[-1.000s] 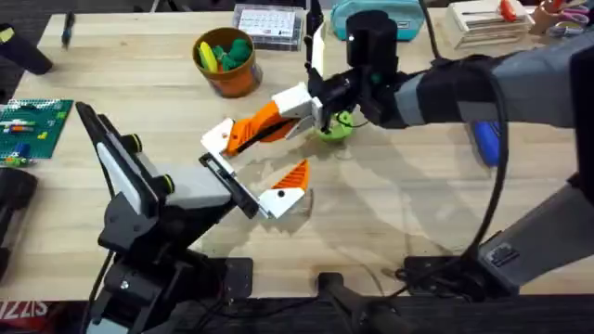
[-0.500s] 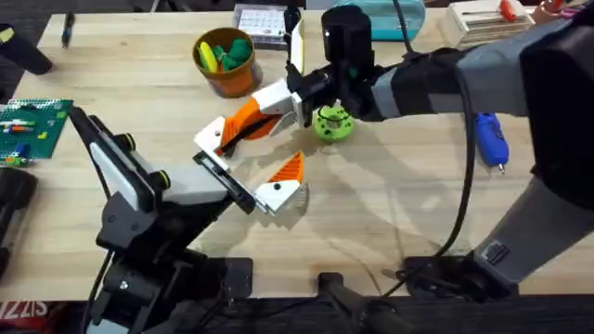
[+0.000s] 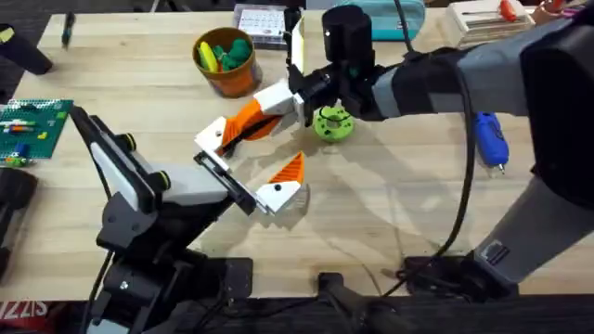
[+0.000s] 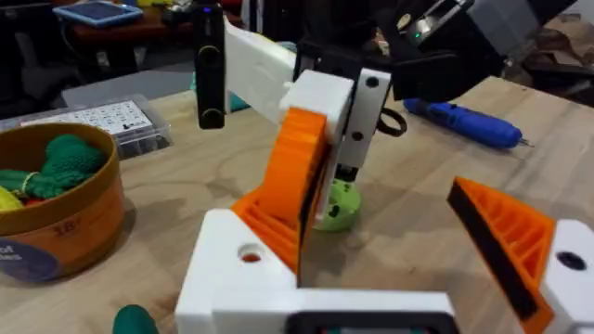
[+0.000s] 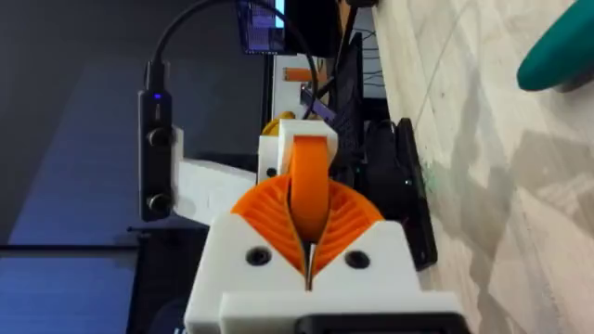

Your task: Pick up the gripper from the table and insert it into the empty holder that is missing its gripper. Then pick up a screw, insert it into the mounting hole, and use the screwdriver to tighten it. Finally, clean up the table by picking up the vegetable and placing it into the bucket.

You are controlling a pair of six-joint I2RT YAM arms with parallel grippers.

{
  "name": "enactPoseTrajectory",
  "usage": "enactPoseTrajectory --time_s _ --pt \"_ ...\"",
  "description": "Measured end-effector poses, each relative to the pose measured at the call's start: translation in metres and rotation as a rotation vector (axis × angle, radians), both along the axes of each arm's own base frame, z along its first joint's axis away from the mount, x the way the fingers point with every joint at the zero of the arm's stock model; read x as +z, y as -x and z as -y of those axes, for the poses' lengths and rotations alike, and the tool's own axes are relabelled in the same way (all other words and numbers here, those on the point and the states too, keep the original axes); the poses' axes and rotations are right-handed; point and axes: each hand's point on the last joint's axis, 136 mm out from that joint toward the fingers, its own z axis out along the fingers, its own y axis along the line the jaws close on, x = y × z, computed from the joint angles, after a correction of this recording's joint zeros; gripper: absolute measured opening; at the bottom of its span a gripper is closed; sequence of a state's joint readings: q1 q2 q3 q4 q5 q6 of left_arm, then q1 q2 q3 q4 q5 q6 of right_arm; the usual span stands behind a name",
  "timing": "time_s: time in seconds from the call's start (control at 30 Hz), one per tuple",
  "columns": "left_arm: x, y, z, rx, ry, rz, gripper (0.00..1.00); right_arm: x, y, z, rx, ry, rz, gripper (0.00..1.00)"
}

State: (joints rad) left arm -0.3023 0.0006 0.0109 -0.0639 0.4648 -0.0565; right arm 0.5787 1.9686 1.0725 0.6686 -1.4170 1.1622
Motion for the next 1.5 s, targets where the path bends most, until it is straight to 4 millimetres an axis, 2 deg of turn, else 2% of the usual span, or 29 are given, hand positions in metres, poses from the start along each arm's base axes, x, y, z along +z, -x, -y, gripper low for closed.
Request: enactPoseTrajectory --time_s 0.4,1.3,1.33,1.43,1.5 --pt "0.000 0.008 0.008 -0.064 0.001 0.002 0.991 0.000 0.004 0.007 0.039 -0.013 -0.008 0.015" --pt "0.000 0.008 0.008 -0.067 0.001 0.002 0.991 -0.001 0.004 0.007 0.039 -0.010 -0.014 0.015" --pt "0.000 0.008 0.008 -0.067 0.001 0.002 0.991 -0.001 0.004 0.007 0.039 -0.009 -0.014 0.026" --pt "0.000 0.011 0.010 -0.086 0.002 0.002 0.991 -0.001 0.005 0.006 0.042 -0.007 -0.018 0.196" --pt "0.000 0.013 0.013 -0.104 0.002 0.002 0.991 -0.001 0.010 0.003 0.056 -0.007 -0.017 0.238"
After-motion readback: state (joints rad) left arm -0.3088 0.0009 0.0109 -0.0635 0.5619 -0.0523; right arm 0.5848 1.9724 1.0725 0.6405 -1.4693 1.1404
